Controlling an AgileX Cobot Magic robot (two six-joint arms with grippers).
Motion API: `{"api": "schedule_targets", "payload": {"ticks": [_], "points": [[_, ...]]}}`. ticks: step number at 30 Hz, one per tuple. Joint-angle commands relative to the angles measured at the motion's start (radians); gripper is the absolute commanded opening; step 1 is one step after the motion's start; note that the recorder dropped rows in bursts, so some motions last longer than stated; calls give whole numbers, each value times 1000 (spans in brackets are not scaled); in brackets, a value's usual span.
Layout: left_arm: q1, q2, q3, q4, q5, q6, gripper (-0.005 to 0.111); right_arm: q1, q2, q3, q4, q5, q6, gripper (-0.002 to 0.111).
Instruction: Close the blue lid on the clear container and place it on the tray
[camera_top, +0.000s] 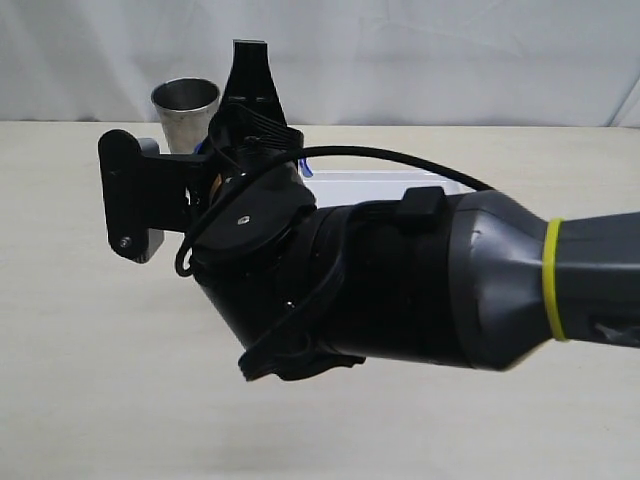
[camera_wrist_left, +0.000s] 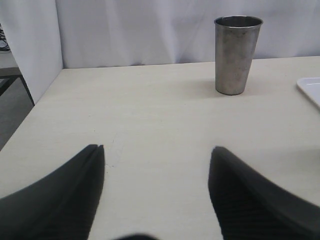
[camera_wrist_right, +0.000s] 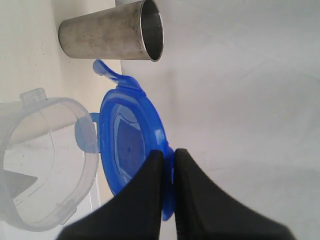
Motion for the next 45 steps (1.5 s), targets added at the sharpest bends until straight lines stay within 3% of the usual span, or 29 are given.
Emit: {"api": "schedule_targets", "payload": {"ticks": [1,27,45], "points": [[1,-3,3,1,-12,0,58,1,-6,5,7,15,5,4],[1,-3,3,1,-12,0,58,47,-6,13,165,-24,-37,4],[1,-3,3,1,-12,0,58,47,-6,63,157,-109,-48,4]]}}
